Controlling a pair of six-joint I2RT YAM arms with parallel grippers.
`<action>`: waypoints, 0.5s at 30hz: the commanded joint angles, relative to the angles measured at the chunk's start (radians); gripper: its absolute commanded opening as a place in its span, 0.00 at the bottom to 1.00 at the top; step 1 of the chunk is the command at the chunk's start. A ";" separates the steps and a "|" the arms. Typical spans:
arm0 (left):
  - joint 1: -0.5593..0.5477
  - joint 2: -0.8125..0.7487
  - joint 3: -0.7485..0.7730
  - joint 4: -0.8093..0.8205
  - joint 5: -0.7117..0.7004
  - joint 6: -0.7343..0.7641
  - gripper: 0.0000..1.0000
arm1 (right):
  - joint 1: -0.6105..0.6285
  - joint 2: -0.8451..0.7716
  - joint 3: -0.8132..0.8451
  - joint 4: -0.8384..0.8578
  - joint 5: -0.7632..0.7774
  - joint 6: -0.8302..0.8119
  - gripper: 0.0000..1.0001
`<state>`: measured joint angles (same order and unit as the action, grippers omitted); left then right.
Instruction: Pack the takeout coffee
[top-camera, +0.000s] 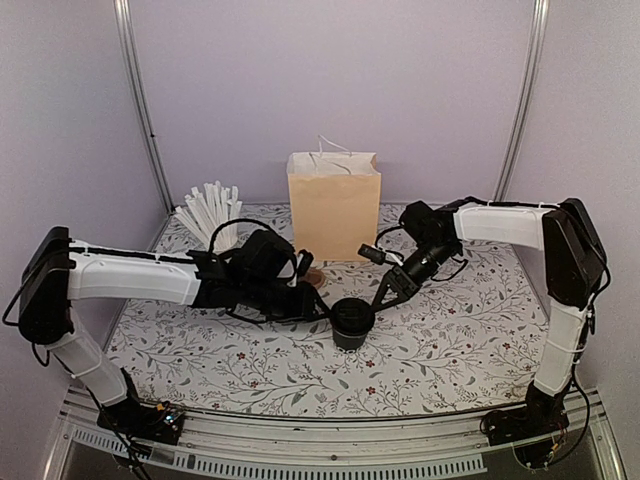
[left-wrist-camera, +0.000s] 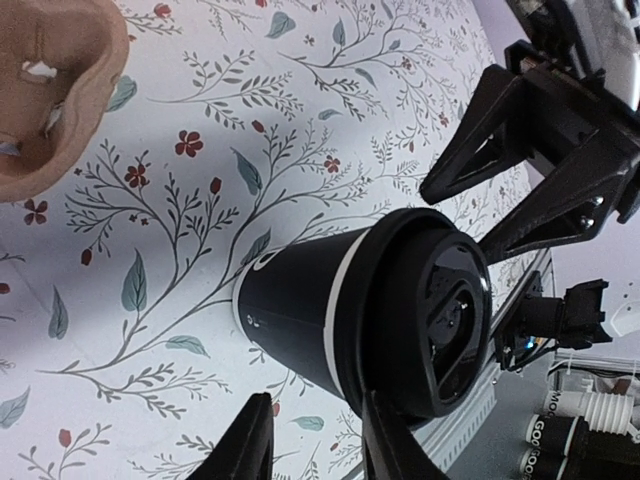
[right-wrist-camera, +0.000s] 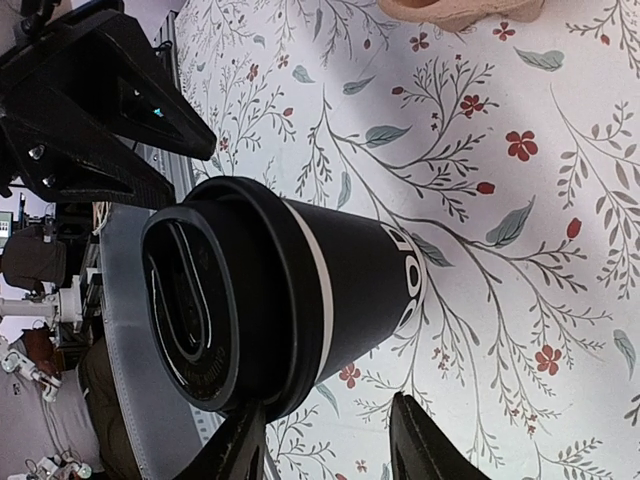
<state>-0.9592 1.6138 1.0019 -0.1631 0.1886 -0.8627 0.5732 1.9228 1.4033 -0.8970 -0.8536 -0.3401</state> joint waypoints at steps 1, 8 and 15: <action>-0.007 -0.041 -0.007 -0.033 -0.025 0.002 0.34 | 0.007 -0.043 0.019 -0.014 0.045 -0.034 0.45; -0.008 -0.030 -0.035 0.044 0.047 -0.012 0.36 | 0.008 -0.050 0.020 -0.023 0.002 -0.050 0.47; -0.009 -0.008 -0.047 0.089 0.090 -0.027 0.36 | 0.008 -0.051 0.023 -0.016 -0.011 -0.057 0.48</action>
<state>-0.9592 1.5951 0.9688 -0.1215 0.2428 -0.8803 0.5758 1.9030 1.4033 -0.9131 -0.8471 -0.3824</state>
